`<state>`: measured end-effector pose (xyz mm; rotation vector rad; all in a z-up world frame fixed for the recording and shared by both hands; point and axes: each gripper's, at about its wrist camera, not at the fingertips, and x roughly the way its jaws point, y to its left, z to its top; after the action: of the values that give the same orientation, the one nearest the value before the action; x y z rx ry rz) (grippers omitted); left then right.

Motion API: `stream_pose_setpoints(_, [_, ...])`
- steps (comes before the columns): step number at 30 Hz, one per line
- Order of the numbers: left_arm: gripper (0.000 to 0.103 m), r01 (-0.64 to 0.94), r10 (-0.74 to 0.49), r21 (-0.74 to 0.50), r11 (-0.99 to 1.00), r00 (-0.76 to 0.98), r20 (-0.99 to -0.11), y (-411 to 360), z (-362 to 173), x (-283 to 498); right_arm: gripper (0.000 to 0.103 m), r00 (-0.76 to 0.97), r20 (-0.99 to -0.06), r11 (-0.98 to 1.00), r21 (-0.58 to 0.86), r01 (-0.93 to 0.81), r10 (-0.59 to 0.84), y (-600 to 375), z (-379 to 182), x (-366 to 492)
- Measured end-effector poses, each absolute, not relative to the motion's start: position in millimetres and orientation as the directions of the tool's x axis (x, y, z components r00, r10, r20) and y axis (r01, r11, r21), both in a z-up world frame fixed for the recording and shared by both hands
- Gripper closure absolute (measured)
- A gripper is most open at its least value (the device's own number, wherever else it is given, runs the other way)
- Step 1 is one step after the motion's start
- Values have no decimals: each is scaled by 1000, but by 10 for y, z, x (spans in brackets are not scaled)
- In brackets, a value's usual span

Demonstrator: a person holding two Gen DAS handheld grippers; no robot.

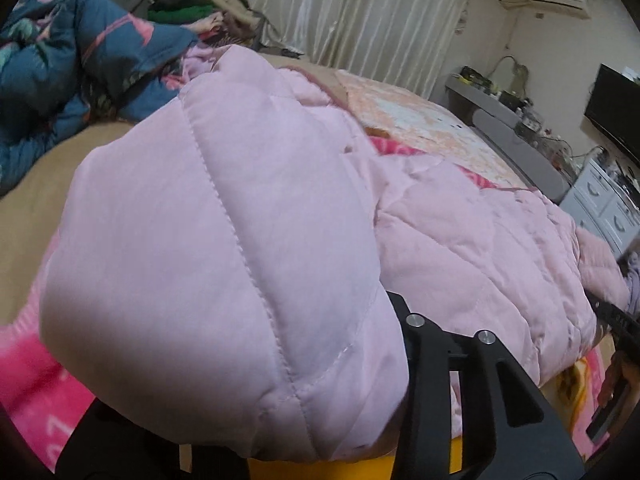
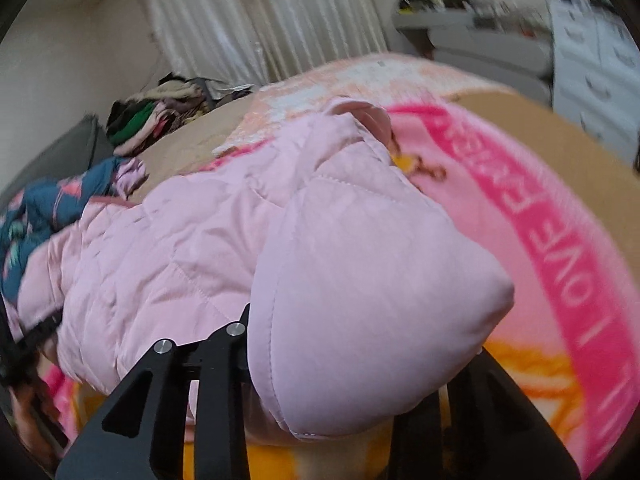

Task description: Fold large clothes

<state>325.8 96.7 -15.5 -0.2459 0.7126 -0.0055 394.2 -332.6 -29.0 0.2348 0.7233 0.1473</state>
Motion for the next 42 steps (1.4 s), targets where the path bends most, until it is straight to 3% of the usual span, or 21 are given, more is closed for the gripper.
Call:
stream_pose_setpoints(12, [72, 16, -137, -204, 979, 791, -596, 853, 348, 2525, 75, 807, -547, 974, 84, -212, 223, -3156, 332, 3103])
stream_pose_setpoints(26, [72, 32, -131, -169, 985, 776, -617, 824, 285, 1743, 75, 805, -550, 969, 40, -243, 224, -3199, 342, 2150])
stream_pose_setpoints(42, [71, 20, -107, -143, 990, 766, -633, 940, 147, 1358, 74, 809, -543, 971, 58, -233, 227, -3283, 150, 1652])
